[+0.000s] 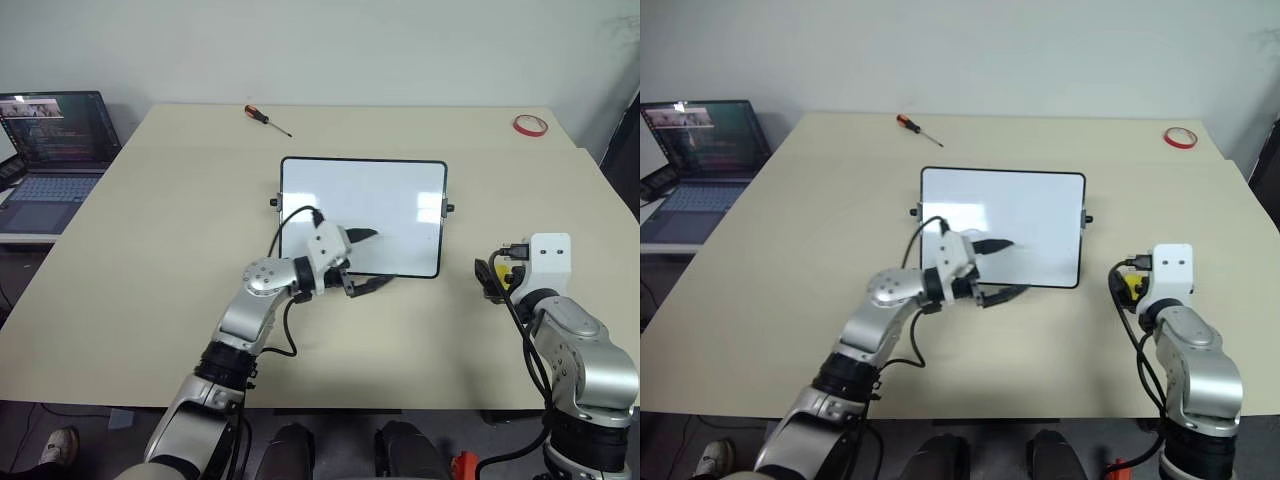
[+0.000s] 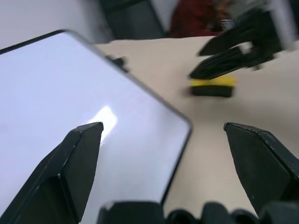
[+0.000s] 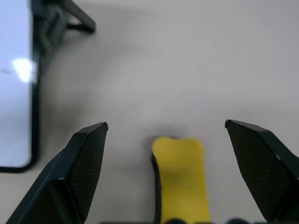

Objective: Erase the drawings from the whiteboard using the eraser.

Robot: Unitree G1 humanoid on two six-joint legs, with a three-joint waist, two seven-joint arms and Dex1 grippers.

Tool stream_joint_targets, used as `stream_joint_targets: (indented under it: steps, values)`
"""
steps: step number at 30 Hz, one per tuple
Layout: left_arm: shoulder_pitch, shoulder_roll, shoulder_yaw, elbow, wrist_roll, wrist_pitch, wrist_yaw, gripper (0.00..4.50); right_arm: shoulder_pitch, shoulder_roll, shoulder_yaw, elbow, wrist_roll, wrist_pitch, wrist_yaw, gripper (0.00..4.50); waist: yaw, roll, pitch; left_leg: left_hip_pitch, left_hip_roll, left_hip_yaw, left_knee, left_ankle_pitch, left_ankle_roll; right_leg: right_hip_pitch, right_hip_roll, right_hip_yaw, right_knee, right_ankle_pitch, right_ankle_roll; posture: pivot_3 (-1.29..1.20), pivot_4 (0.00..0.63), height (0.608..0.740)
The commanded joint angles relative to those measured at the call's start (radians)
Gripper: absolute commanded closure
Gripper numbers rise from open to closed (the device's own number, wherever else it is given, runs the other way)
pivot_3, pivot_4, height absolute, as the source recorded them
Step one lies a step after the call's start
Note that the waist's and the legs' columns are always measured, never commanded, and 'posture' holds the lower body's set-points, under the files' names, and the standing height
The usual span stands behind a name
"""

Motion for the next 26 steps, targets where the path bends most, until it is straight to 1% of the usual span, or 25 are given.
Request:
stream_joint_targets:
  steps: [1, 4, 8, 13, 16, 22, 26]
  values:
    - [0.066, -0.008, 0.072, -0.138, -0.011, 0.059, 0.125, 0.00, 0.037, 0.021, 0.029, -0.090, 0.004, -0.011, -0.022, 0.08, 0.000, 0.000, 0.000, 0.000, 0.000, 0.000, 0.000, 0.000, 0.000, 0.000, -0.001, 0.000, 0.000, 0.000, 0.000, 0.00, 0.150, 0.740]
    - [0.190, 0.003, 0.148, -0.254, 0.025, 0.097, 0.261, 0.00, 0.118, 0.030, 0.063, -0.152, -0.028, -0.074, -0.046, 0.08, 0.000, 0.000, 0.000, 0.000, 0.000, 0.000, 0.000, 0.000, 0.000, 0.000, -0.003, 0.000, -0.001, 0.000, 0.000, 0.00, 0.150, 0.740]
    - [0.295, 0.012, 0.217, -0.345, 0.030, 0.141, 0.363, 0.00, 0.198, 0.046, 0.069, -0.185, -0.079, -0.197, -0.097, 0.08, 0.001, 0.000, 0.000, 0.000, 0.000, 0.000, 0.000, 0.000, 0.000, 0.000, -0.004, 0.001, 0.000, 0.000, 0.000, 0.00, 0.150, 0.740]
    - [0.441, -0.016, 0.317, -0.446, 0.019, 0.173, 0.491, 0.00, 0.290, 0.104, 0.079, -0.190, -0.114, -0.354, -0.153, 0.08, 0.001, 0.000, -0.001, 0.002, 0.000, 0.000, 0.002, 0.000, 0.000, 0.001, -0.004, 0.001, 0.002, 0.000, 0.000, 0.00, 0.150, 0.740]
    - [0.516, -0.026, 0.330, -0.510, 0.035, 0.184, 0.538, 0.00, 0.315, 0.121, 0.102, -0.169, -0.134, -0.409, -0.167, 0.08, 0.000, 0.000, -0.001, 0.002, 0.000, 0.000, 0.002, 0.000, 0.000, 0.001, -0.004, 0.001, 0.003, 0.000, 0.000, 0.00, 0.150, 0.740]
    - [0.640, -0.037, 0.315, -0.655, 0.035, 0.224, 0.578, 0.00, 0.362, 0.139, 0.148, -0.137, -0.149, -0.448, -0.167, 0.08, 0.000, -0.001, -0.001, 0.002, 0.000, 0.000, 0.002, 0.000, 0.000, 0.001, -0.004, 0.002, 0.003, 0.000, 0.000, 0.00, 0.150, 0.740]
    - [0.650, -0.024, 0.317, -0.683, 0.025, 0.253, 0.575, 0.00, 0.353, 0.148, 0.167, -0.147, -0.149, -0.432, -0.171, 0.08, 0.001, -0.001, -0.001, 0.002, 0.000, 0.000, 0.002, 0.000, 0.000, 0.001, -0.004, 0.003, 0.003, 0.000, 0.000, 0.00, 0.150, 0.740]
